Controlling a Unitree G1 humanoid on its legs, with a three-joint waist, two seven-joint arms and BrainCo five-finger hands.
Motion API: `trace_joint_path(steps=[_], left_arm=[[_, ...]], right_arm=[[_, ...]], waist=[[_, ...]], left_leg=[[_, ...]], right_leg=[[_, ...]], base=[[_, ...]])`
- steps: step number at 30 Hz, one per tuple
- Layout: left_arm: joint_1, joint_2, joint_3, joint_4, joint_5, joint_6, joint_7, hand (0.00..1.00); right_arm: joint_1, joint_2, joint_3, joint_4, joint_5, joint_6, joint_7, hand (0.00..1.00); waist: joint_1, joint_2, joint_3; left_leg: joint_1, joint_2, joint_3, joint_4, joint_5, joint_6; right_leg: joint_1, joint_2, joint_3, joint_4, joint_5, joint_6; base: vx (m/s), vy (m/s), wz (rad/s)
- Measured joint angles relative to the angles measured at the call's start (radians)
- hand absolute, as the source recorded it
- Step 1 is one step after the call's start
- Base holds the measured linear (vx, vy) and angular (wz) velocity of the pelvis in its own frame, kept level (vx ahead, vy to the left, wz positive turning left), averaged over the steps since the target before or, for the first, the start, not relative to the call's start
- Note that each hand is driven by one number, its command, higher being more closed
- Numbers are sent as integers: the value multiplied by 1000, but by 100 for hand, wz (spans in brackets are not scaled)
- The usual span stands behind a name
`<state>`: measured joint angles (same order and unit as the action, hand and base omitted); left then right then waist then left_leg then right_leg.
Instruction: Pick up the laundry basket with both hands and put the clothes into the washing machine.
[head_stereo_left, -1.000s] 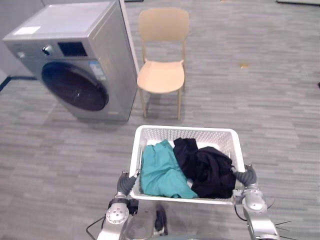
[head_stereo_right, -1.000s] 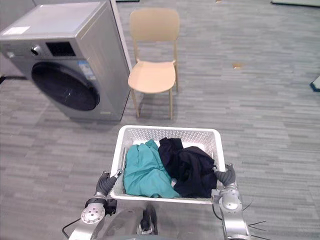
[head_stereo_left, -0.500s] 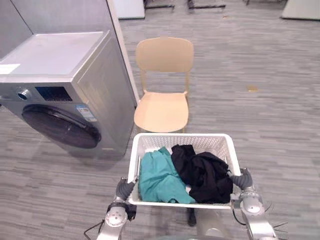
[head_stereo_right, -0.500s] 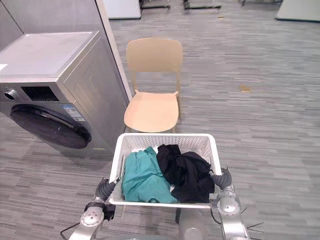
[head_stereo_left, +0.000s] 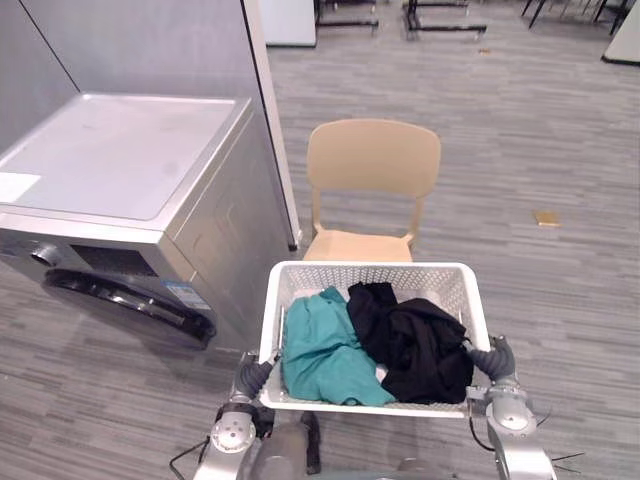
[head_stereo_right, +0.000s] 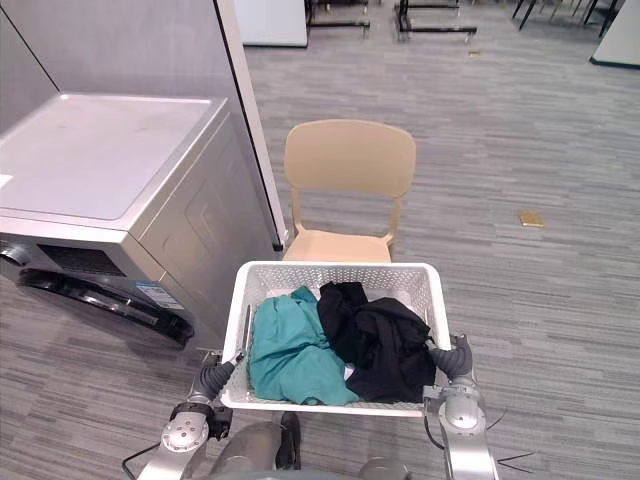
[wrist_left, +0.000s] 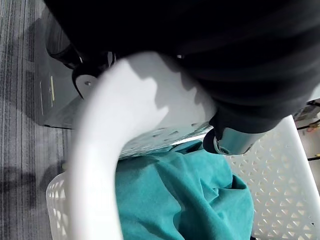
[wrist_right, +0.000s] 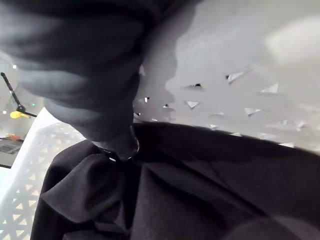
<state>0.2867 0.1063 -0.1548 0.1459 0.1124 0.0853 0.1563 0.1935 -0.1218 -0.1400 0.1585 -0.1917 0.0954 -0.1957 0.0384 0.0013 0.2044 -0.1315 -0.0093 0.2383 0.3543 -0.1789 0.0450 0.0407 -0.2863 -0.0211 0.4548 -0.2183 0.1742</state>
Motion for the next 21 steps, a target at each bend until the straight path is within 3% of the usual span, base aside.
trace_joint_path(steps=[1,2,4,6,7,8,9,11,13,15,20,21], left_arm=[[1,6,0,0,0,0,0,100],[1,19,-1,0,0,4,0,100],[1,37,0,1,0,6,4,100],[-2,37,-2,4,0,6,24,100],[-2,37,-2,4,0,6,26,100],[-7,38,-2,4,0,6,36,100],[-38,23,-2,28,8,7,51,100],[-48,12,-2,31,14,8,65,100],[-72,18,1,32,15,8,88,100],[-150,22,7,33,15,8,114,100],[-391,21,29,83,15,8,176,100],[-445,21,41,103,15,8,196,0]], right_arm=[[-3,8,0,21,-7,0,0,100],[-3,20,1,39,-8,0,-1,100],[-3,29,16,54,-7,-1,-7,100],[1,32,24,54,-6,-1,-25,100],[0,33,24,54,-6,-1,-26,100],[0,38,34,53,-6,-2,-42,100],[-6,32,41,60,-6,-6,-57,100],[-21,24,43,65,-7,-6,-65,100],[-49,24,56,65,-7,-6,-81,100],[-102,22,60,64,-2,-6,-113,100],[-249,5,48,55,27,-7,-180,100],[-284,10,45,53,37,-7,-195,100]], waist=[[-2,1,2],[-16,2,5],[-29,5,7],[-44,2,6],[-48,1,6],[-56,-14,6],[-60,-27,26],[-51,-8,29],[-51,-5,47],[-48,-14,85],[-43,-24,199],[-34,-22,219]], left_leg=[[35,-7,7,-16,-11,15],[73,-7,7,-39,-20,18],[120,-8,1,-83,-20,17],[147,-11,-1,-109,-16,17],[146,-12,-4,-109,-16,17],[143,-30,-18,-99,-17,14],[135,-48,-34,-71,-23,6],[110,-29,-41,-62,-26,-1],[74,-7,-45,-56,-28,-10],[0,12,-45,-21,-28,-15],[-195,30,-40,106,-29,-14],[-227,36,-35,124,-32,-20]], right_leg=[[-71,-15,0,149,40,-12],[-120,-7,3,248,19,-28],[-186,26,-5,288,-23,-49],[-258,89,-12,207,-41,-52],[-259,96,-11,191,-40,-54],[-270,112,-5,95,-8,-80],[-270,110,-11,39,74,-97],[-275,125,-16,8,75,-101],[-287,140,-38,-21,89,-120],[-337,151,-58,-29,112,-134],[-470,151,-65,-23,151,-130],[-494,155,-64,-24,161,-134]], base=[[171,128,-29],[254,161,-18],[218,85,1],[195,22,17],[253,-24,40],[227,-79,53],[268,-95,52],[170,-70,16],[105,-70,5],[39,-62,6],[-103,12,6],[-155,36,-3]])
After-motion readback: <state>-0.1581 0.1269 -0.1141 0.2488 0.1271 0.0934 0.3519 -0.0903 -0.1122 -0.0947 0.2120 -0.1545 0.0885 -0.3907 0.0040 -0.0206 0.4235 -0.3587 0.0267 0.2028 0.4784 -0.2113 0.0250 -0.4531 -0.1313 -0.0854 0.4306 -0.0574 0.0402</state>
